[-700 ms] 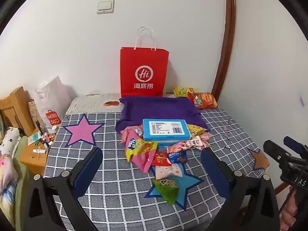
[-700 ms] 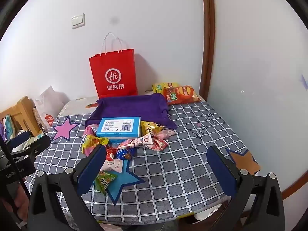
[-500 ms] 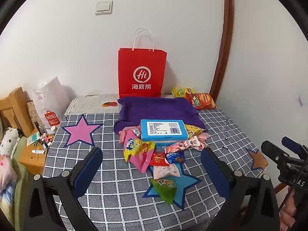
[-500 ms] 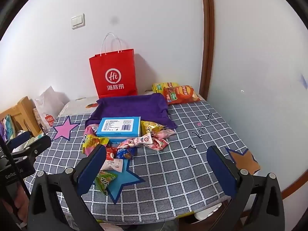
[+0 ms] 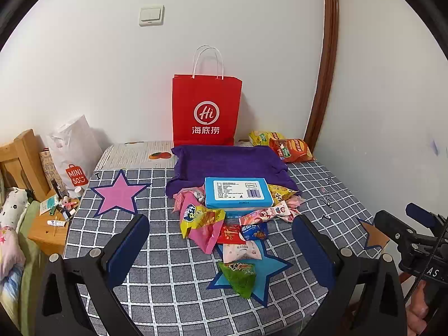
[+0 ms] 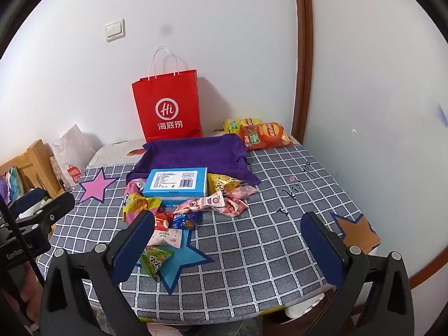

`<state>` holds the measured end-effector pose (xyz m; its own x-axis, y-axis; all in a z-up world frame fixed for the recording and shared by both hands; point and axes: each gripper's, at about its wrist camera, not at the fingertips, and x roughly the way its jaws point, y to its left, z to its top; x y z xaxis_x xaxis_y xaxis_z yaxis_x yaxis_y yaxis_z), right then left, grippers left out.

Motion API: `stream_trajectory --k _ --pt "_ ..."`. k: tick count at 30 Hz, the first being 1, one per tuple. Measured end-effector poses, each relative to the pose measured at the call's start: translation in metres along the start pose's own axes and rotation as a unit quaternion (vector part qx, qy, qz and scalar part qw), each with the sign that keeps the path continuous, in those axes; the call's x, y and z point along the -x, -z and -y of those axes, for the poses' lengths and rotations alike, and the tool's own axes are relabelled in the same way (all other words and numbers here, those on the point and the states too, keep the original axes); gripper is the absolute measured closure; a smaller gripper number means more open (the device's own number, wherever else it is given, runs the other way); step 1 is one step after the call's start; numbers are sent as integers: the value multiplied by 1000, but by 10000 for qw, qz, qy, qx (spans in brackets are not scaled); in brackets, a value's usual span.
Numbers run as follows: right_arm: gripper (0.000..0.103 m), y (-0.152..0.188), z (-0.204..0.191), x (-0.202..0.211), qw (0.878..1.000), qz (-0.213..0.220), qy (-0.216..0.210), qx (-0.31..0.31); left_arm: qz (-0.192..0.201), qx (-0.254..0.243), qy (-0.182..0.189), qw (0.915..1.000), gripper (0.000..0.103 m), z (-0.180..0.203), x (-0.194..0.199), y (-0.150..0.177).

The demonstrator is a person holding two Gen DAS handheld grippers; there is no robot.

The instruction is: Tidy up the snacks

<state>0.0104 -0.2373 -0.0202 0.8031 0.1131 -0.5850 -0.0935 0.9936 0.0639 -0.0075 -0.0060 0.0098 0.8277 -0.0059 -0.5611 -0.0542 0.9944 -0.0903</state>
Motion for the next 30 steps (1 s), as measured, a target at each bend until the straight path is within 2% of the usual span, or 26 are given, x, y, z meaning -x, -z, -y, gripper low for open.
stream_trajectory --k 30 --pt "1 3 -3 2 10000 34 -71 -45 -9 22 -8 10000 1 4 -3 3"
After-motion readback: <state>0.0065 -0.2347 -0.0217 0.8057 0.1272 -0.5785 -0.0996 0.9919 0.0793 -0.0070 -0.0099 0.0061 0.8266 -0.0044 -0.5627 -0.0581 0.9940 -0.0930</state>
